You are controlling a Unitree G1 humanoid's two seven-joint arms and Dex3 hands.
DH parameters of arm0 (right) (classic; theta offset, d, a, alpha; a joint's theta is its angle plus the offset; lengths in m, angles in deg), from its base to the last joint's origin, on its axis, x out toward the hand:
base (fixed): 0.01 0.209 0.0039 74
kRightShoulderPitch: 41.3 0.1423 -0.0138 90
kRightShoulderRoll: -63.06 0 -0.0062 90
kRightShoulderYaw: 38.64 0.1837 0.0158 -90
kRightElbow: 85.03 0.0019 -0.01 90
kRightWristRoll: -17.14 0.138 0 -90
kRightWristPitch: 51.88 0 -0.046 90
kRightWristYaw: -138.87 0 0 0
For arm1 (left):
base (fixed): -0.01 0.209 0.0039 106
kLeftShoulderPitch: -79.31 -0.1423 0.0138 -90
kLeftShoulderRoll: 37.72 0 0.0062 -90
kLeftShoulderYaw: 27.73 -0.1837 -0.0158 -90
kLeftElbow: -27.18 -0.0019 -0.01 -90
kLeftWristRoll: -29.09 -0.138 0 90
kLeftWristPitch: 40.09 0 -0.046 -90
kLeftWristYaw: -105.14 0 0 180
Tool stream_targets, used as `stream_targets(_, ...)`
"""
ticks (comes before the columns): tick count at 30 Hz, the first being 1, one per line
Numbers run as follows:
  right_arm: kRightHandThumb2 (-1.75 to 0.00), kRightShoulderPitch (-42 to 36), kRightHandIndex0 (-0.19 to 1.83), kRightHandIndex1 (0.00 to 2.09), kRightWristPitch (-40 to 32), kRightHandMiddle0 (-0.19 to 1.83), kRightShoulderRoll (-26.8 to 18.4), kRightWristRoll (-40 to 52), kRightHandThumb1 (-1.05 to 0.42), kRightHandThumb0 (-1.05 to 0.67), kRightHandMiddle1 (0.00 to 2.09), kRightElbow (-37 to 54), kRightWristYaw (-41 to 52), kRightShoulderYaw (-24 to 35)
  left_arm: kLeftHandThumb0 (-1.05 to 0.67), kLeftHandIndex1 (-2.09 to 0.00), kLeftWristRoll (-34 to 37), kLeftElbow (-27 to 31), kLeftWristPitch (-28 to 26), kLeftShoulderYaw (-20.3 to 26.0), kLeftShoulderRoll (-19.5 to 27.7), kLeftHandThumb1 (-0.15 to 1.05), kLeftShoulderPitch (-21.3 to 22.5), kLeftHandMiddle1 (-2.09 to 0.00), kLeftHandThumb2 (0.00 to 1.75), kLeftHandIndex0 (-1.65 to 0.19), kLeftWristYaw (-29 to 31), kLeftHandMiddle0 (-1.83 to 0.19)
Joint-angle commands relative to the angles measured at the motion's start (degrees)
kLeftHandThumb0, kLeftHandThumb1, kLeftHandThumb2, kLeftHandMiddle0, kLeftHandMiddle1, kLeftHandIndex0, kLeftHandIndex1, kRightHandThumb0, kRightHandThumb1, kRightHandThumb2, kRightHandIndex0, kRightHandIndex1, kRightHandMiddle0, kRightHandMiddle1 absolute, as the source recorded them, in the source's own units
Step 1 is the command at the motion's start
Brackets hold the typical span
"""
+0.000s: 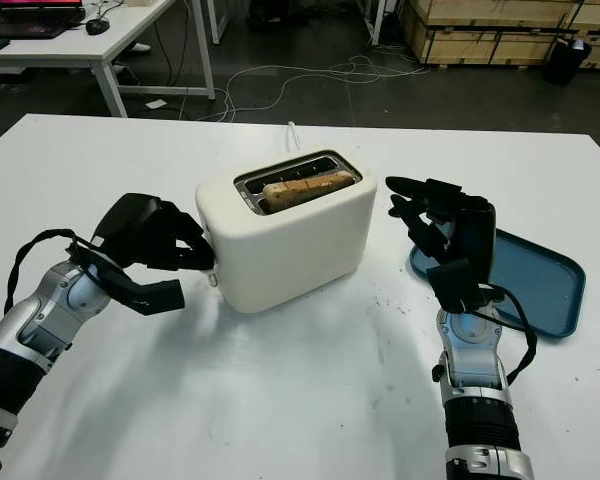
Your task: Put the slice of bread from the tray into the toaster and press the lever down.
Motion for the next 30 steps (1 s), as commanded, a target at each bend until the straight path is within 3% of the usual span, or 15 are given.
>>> stream_targets(1,-0.12,-0.17,0.89,1.02,0.29,1.21,-0.36,1.02,-0.92,-0.44,0.0,1.93,0.33,-0.08,-0.71,0.0,-1.6,0.81,-2.05,-7.37,-1.34,0.87,-8.92,-1.29,0.01,-1.22,11.56,-1.29)
stream_targets(5,-0.13,-0.24,0.88,1.02,0.05,1.21,-0.31,1.28,-0.92,-0.44,0.0,2.45,0.65,-0.1,-0.73,-0.01,5.22,8.05,0.25,-3.38,0.94,0.88,-10.68,-1.22,0.01,-1.23,11.26,-1.3)
stream_targets(9,-0.13,-0.05,0.88,1.03,0.67,1.21,-0.64,0.66,-0.92,-0.45,0.0,2.09,0.8,-0.17,-0.78,-0.03,13.08,12.71,4.32,4.74,-1.3,0.9,-13.27,-1.13,0.01,-1.32,4.9,-1.35)
stream_targets(13,-0.14,0.03,0.89,1.05,0.07,1.21,-0.86,-0.77,-0.92,-0.47,0.0,2.33,0.12,-0.45,-0.82,-0.04,19.91,13.67,7.1,12.33,-5.06,0.92,-13.71,-1.28,0.19,-1.38,2.5,-1.22)
stream_targets(17,-0.13,0.34,0.87,1.09,-0.4,1.2,-0.31,0.68,-0.92,-0.46,0.0,1.95,0.72,-0.44,-0.85,-0.11,19.91,10.66,9.94,16.85,-9.13,0.92,-12.18,-1.51,0.32,-1.43,-1.2,-1.13)
stream_targets(18,-0.13,0.35,0.87,1.09,-0.75,1.2,-0.23,0.77,-0.92,-0.46,0.0,2.1,0.72,-0.48,-0.85,-0.23,19.35,10.34,9.68,17.67,-10.04,0.92,-11.85,-1.58,0.33,-1.38,-2.16,-1.1)
stream_targets(20,-0.13,0.28,0.86,1.11,-1.11,1.2,-0.23,0.57,-0.92,-0.46,0.0,2.38,0.6,-0.62,-0.84,-0.81,18.76,10.34,8.35,19.04,-11.94,0.92,-11.46,-1.7,0.36,-1.12,-3.88,-1.1)
stream_targets(21,-0.13,0.24,0.85,1.11,-1.46,1.2,-0.14,0.63,-0.92,-0.46,0.0,2.52,0.56,-0.62,-0.83,-0.95,19.34,10.34,7.86,19.72,-13.16,0.92,-11.36,-1.72,0.37,-1.06,-4.54,-1.11)
stream_targets(26,-0.14,-0.16,0.83,1.14,-4.8,1.18,0.15,1.53,-0.92,-0.47,0.0,3.4,0.86,-0.44,-0.86,-1.26,22.36,13.11,1.49,22.86,-19.51,0.92,-11.18,-1.53,0.21,-0.97,-6.96,-1.2)
stream_targets(30,-0.16,-1.89,0.8,1.19,-8.18,1.2,-0.29,1.2,-0.92,-0.5,0.01,5.55,1.53,-0.73,-0.89,-1.4,21.07,17.2,-5.81,23.87,-21.61,0.92,-11.88,-1.57,0.18,-0.9,-7.45,-1.17)
